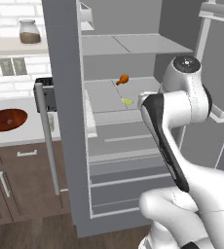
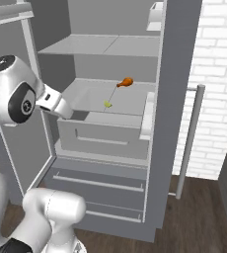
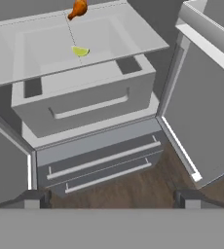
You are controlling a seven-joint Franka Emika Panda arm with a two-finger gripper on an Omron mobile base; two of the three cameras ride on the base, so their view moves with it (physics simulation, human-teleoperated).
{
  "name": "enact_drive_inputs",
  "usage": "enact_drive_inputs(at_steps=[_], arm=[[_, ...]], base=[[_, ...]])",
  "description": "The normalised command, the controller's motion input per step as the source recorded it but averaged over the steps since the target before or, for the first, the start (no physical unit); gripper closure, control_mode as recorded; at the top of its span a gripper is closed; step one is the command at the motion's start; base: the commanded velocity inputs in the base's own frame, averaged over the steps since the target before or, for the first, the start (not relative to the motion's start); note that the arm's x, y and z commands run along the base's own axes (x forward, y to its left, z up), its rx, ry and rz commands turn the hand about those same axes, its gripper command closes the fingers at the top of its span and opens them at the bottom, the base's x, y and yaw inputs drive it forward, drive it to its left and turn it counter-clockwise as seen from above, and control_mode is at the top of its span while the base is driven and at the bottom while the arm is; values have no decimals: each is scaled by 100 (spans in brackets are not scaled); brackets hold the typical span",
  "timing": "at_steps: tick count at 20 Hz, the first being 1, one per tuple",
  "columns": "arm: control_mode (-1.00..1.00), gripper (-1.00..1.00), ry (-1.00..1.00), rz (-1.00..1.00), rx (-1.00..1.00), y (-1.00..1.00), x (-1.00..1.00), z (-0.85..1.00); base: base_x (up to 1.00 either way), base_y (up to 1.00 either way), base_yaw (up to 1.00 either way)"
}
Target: Grab a lemon wedge from the fridge and one ice cube from the ice bowl, and put them in the glass of lemonade.
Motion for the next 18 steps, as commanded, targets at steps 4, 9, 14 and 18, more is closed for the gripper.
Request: enact_drive_inputs(at_steps=[4,9,14,18], arm=[[-100,-100,0,-1,-1,-6,-47,9],[-100,-100,0,0,0,-10,-17,0],[-100,-100,0,0,0,0,7,0],[-100,-100,0,0,0,0,32,0]], base=[[0,0,0],[0,0,0],[0,0,0],[0,0,0]])
